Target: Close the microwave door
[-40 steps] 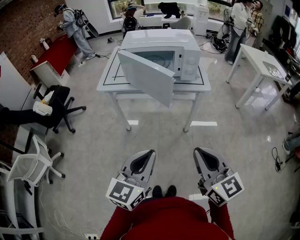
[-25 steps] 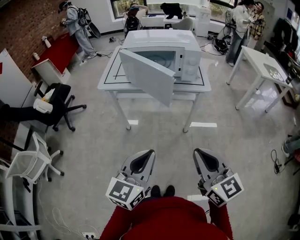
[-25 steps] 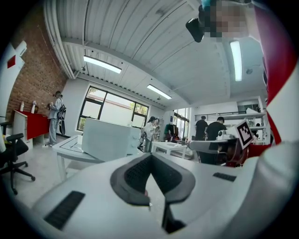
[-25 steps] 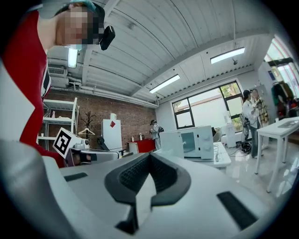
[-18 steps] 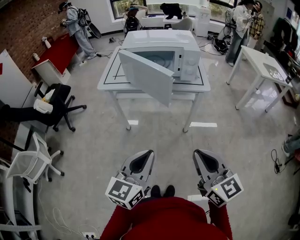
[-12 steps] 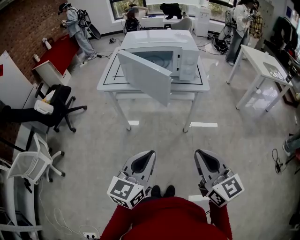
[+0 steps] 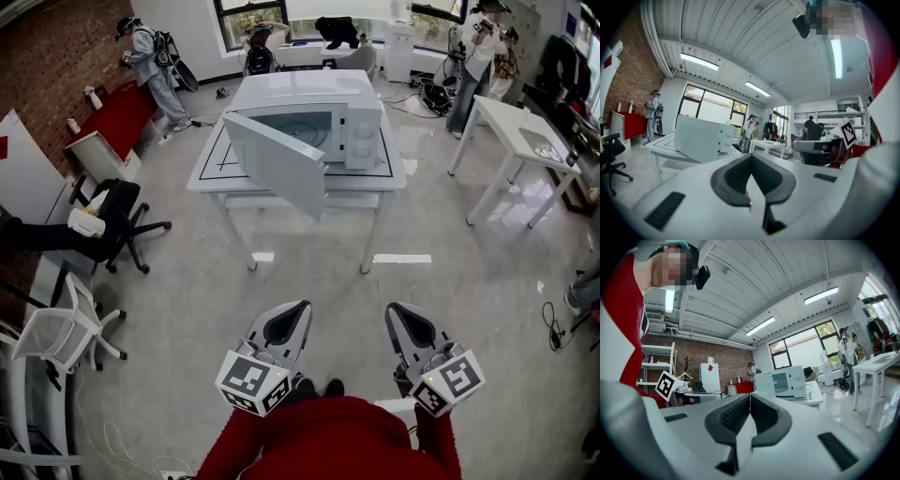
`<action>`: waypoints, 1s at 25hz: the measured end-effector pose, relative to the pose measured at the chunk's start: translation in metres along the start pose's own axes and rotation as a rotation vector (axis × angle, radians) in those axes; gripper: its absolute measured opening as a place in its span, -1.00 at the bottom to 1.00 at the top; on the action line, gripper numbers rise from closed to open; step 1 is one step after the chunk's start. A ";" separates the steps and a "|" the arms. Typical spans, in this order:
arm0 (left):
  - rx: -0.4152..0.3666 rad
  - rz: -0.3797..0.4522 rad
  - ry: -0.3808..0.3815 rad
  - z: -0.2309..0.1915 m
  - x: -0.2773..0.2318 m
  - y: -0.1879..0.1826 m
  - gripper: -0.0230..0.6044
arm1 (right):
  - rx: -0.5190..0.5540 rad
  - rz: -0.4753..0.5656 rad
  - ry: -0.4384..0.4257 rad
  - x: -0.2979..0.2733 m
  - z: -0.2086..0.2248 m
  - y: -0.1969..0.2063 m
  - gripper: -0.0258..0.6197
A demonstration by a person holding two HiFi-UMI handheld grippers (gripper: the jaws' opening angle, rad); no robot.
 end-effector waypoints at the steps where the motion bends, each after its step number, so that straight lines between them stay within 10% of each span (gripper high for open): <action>1: -0.010 0.004 -0.001 0.003 -0.002 -0.001 -0.90 | 0.001 0.003 0.001 0.002 0.002 0.000 -0.87; 25: -0.045 0.048 -0.095 -0.013 -0.043 -0.025 -0.89 | -0.036 0.015 -0.019 -0.015 0.045 0.009 -0.88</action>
Point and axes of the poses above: the fingertips, and each gripper's own axes: x backward along the fingers, z to its right, y out of its underside, the point moved 9 cm from there along x, backward along the fingers, and after that the axes turned 14 degrees about x, right-handed, at the moved point
